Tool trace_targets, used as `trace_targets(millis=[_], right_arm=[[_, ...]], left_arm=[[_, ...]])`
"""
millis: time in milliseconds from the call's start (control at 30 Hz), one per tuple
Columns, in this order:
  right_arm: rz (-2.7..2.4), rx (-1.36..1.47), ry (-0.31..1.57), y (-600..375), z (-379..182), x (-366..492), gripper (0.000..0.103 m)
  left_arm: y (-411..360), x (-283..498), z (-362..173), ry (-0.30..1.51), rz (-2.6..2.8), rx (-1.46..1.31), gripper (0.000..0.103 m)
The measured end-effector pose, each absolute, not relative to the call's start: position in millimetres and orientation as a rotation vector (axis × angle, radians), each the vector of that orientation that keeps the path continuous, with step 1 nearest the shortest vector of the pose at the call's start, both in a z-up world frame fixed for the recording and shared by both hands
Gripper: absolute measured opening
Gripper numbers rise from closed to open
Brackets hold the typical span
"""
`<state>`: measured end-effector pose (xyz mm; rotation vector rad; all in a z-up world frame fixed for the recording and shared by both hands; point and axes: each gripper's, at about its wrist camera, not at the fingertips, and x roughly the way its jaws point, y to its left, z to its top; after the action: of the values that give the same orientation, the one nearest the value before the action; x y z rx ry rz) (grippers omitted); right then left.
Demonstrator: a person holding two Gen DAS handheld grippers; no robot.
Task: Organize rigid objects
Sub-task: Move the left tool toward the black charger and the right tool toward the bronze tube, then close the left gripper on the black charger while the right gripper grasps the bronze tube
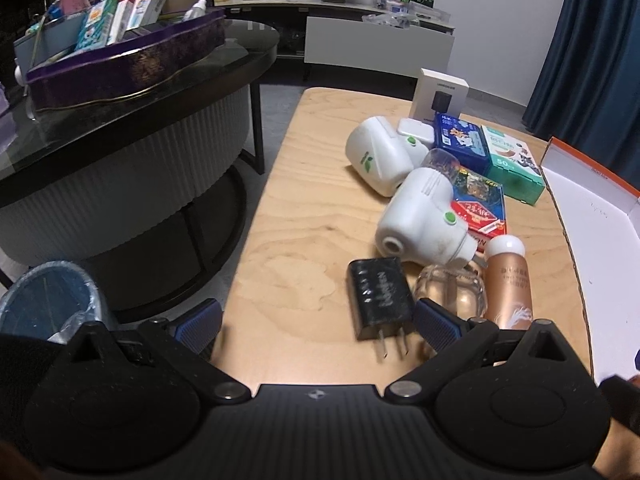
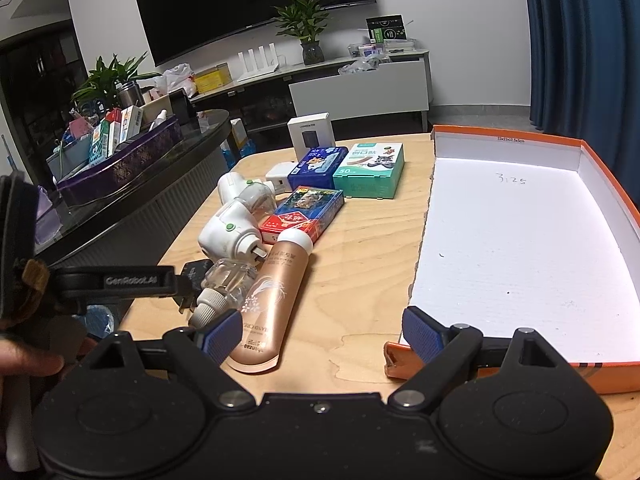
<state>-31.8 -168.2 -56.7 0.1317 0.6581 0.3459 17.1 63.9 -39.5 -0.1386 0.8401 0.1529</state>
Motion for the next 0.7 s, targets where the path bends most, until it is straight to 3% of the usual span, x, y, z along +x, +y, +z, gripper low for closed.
trace_targets(millis=[333, 433, 533, 600, 700], right_arm=[[0.353, 0.173, 0.679, -169.9, -60.4, -24.2, 0.102], [0.335, 0.14, 0.697, -168.7, -62.0, -22.7, 0.102], [0.336, 0.137, 0.703, -166.6, -63.1, -20.2, 0.102], [0.346, 0.137, 0.716, -163.4, -63.5, -17.8, 0.102], [0.369, 0.118, 0.699, -156.6, -63.2, -14.1, 0.102]], left_arm=[[56.6, 34.2, -53.0, 0.87, 0.148, -0.102, 0.102], [51.4, 33.0, -54.5, 0.857, 0.132, -0.039, 0.093], [50.4, 30.9, -52.4, 0.828, 0.096, -0.017, 0.073], [49.0, 29.4, -50.5, 0.81, 0.07, -0.008, 0.046], [48.6, 27.7, -49.3, 0.801, 0.05, -0.007, 0.036]])
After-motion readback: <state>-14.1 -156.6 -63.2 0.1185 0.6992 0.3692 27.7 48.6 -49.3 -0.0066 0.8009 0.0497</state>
